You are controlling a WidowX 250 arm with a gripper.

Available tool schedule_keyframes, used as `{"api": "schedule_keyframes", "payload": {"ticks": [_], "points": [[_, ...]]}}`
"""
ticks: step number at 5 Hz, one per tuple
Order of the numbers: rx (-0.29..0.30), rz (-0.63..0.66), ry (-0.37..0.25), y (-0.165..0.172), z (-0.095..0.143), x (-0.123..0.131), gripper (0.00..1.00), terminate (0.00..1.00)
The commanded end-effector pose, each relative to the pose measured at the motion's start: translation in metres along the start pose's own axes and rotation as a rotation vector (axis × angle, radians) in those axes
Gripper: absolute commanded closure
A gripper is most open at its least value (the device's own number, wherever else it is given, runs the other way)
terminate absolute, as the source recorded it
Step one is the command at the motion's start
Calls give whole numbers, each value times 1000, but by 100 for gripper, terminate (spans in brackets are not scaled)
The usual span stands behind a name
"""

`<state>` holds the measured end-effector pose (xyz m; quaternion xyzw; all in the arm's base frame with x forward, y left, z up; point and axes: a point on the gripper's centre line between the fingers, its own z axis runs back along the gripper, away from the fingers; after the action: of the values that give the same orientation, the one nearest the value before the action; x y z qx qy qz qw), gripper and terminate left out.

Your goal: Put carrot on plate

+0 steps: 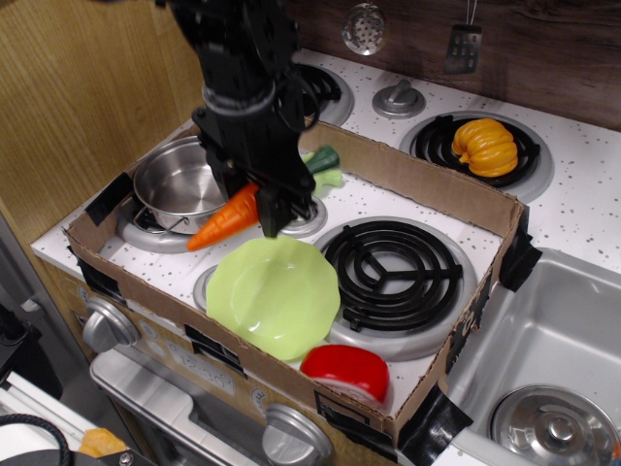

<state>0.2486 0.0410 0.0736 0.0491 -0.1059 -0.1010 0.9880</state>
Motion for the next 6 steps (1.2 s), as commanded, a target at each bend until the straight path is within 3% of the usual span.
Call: {"api": "schedule_keyframes", "payload": {"ticks": [1,2,3,4,6], "points": [[-45,-115,-136,-16,-6,-10,100,0],[-60,-224,-181,-21,-12,-12,100,0],[-59,-277,-186,-25,-15,-14,100,0],[-71,-242,-171,-24,-19,-15,0,0],[-5,-156,-166,-19,-13,-10,0,0]]}}
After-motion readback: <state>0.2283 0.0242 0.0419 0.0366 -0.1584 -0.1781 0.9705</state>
